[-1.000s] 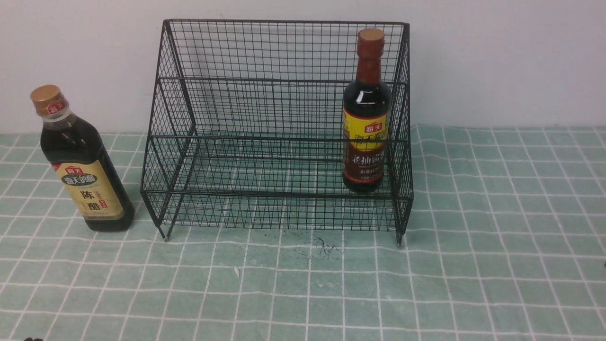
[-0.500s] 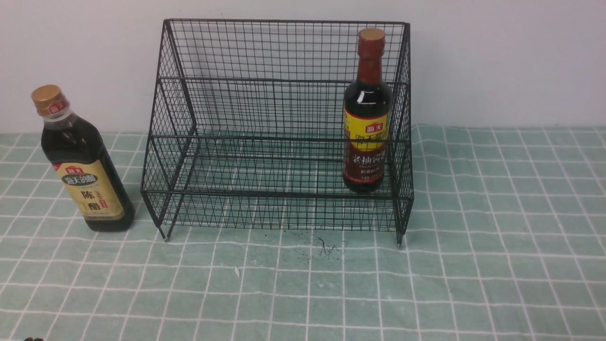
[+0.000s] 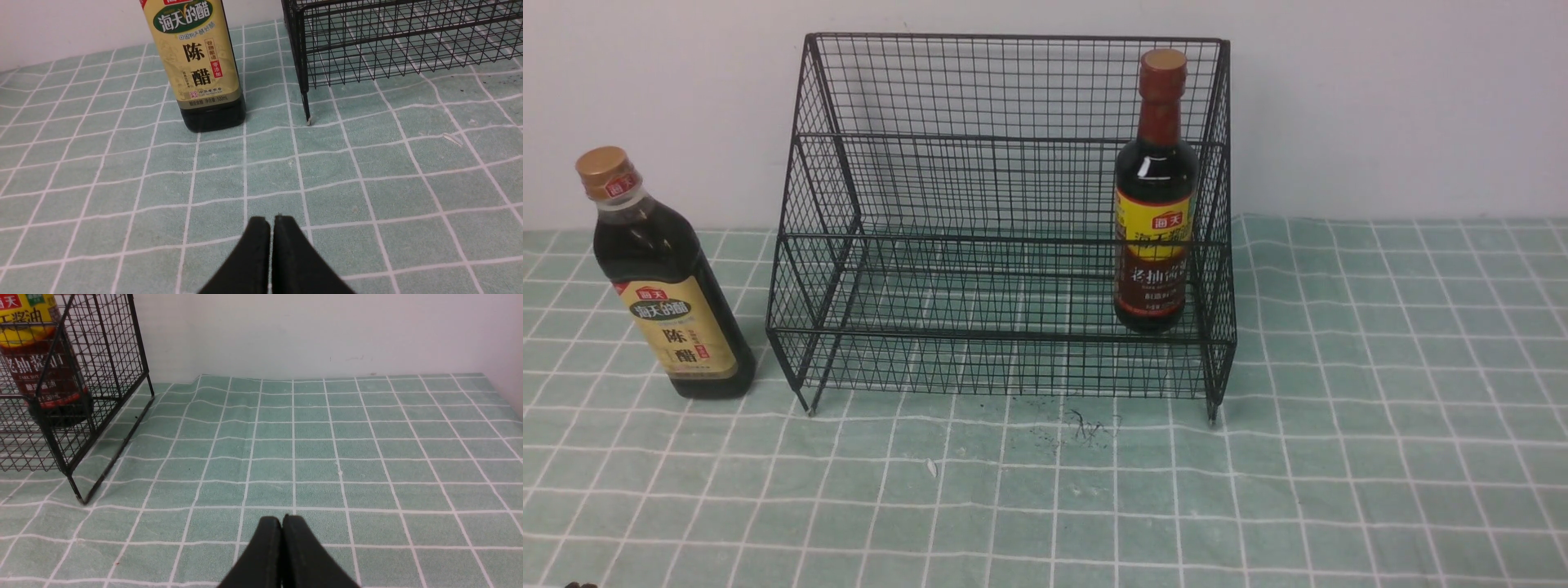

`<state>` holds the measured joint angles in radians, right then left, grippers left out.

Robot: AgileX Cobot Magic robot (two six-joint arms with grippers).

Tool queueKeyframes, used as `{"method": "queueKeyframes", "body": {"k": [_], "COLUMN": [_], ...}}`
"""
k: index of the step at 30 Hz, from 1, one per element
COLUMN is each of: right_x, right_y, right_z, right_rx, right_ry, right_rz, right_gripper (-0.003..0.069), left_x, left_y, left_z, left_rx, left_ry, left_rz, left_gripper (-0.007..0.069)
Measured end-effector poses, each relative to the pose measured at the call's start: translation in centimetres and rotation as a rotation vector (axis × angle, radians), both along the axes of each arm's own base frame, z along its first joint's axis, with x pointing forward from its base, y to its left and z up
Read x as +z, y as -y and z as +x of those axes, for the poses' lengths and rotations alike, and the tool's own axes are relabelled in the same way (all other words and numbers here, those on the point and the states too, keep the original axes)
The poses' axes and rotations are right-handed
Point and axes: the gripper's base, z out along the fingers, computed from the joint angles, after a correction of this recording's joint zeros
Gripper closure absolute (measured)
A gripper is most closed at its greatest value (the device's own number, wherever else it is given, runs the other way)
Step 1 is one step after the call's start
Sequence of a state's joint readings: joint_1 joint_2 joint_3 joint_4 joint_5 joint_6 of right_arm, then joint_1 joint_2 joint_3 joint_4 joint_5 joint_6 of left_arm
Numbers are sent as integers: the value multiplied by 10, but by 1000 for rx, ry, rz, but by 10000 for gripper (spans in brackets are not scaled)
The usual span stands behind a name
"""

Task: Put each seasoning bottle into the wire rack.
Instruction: Use the left arm to grab the condiment bottle closest to it

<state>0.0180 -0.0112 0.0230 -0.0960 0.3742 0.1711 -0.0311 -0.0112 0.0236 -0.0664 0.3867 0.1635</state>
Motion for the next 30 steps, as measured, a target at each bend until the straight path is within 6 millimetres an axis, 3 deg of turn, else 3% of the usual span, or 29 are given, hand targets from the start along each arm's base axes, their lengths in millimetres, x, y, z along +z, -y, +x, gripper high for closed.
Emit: {"method": "queueKeyframes", "body": {"k": [17,30], "right_x": [0,0], "right_y": [0,0], "right_z": [0,0], "right_rx": [0,0], "right_ry": [0,0], "right_rz": [0,0], "right_gripper": [673,673], "left_x": [0,51], "left_y": [0,-8], "left_z": [0,1], "left_rx": [1,94], "left_ry": [11,579], "left_rz": [7,-310], "left_gripper": [631,631]}}
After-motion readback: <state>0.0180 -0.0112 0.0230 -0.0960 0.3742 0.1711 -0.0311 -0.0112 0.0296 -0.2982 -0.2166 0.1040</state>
